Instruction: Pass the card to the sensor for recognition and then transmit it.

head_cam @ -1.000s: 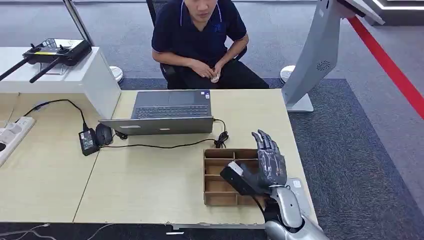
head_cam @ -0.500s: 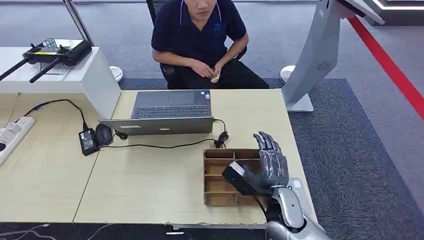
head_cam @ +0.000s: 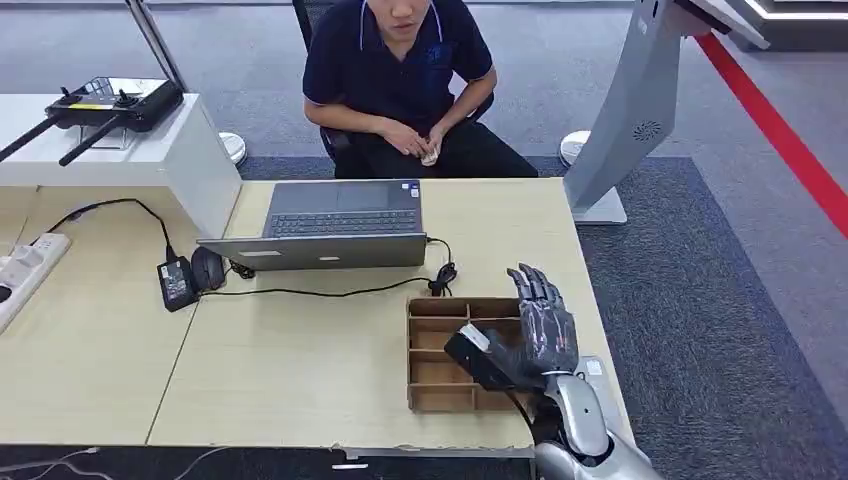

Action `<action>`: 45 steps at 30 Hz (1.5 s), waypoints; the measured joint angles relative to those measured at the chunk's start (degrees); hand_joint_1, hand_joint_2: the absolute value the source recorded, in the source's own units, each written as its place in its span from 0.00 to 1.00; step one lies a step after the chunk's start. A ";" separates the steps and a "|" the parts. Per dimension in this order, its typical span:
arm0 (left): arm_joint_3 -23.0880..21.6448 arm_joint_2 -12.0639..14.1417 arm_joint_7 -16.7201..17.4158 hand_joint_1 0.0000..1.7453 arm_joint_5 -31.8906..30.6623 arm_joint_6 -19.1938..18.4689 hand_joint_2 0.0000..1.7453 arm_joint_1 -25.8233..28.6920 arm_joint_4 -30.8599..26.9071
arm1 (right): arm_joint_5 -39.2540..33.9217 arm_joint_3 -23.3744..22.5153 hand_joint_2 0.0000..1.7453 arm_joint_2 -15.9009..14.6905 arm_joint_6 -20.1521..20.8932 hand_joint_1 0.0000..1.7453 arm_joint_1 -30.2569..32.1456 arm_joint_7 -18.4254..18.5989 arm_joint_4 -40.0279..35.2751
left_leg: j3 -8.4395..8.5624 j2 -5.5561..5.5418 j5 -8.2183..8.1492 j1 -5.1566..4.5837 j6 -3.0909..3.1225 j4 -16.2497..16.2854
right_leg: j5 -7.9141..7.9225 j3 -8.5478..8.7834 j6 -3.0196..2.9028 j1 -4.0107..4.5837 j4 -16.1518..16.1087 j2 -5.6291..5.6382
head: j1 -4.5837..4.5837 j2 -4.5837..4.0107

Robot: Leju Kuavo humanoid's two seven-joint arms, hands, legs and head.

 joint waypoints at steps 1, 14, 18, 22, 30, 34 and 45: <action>0.00 0.02 0.00 0.00 0.00 0.00 1.00 0.00 0.00 | 0.00 0.00 1.00 0.00 0.00 0.19 0.00 0.00 0.00 | 0.00 0.00 0.00 0.00 0.00 0.00 | 0.00 0.00 0.00 0.00 0.00 0.00 | 0.02 0.00; 0.00 0.02 0.00 0.00 -0.07 0.00 1.00 0.00 0.00 | 0.00 0.00 1.00 0.00 0.00 0.20 0.00 0.00 0.00 | 0.00 0.00 0.00 0.00 0.00 0.00 | 0.00 0.00 0.00 0.00 0.00 0.00 | 0.02 0.00; 0.00 0.00 0.00 0.00 -0.24 0.00 1.00 0.00 0.00 | 0.00 0.00 1.00 0.00 -0.02 0.62 0.00 -0.09 0.00 | 0.00 0.00 0.00 0.00 0.00 0.00 | 0.00 0.00 0.00 0.00 0.00 0.00 | 0.02 -0.02; 0.00 0.02 0.02 0.00 -0.26 0.00 1.00 0.00 0.00 | 0.00 0.00 1.00 0.00 -0.04 0.62 0.00 -0.15 0.00 | 0.00 0.00 0.00 0.00 0.00 0.00 | 0.00 0.00 0.00 0.00 0.00 0.00 | 0.02 0.00; 0.00 0.02 0.02 0.00 -0.24 0.00 1.00 0.00 0.00 | 0.00 0.00 1.00 0.00 -0.02 0.47 0.00 -0.15 0.00 | 0.00 0.00 0.00 0.00 0.00 0.00 | 0.00 0.00 0.00 0.00 0.00 0.00 | 0.02 0.00; 0.00 0.00 0.02 0.00 -0.24 0.00 1.00 0.00 0.00 | 0.00 0.07 1.00 0.00 0.00 0.39 0.00 -0.15 0.02 | 0.00 0.00 0.00 0.00 0.00 0.00 | 0.00 0.00 0.00 0.00 0.00 0.00 | 0.02 0.00; 0.00 0.00 0.02 0.00 0.00 0.00 1.00 0.05 0.02 | 0.00 0.59 1.00 0.00 0.26 0.36 0.00 -0.15 0.02 | 0.00 0.00 0.00 0.00 0.00 0.00 | 0.00 0.00 0.00 0.00 0.00 0.00 | 0.02 0.00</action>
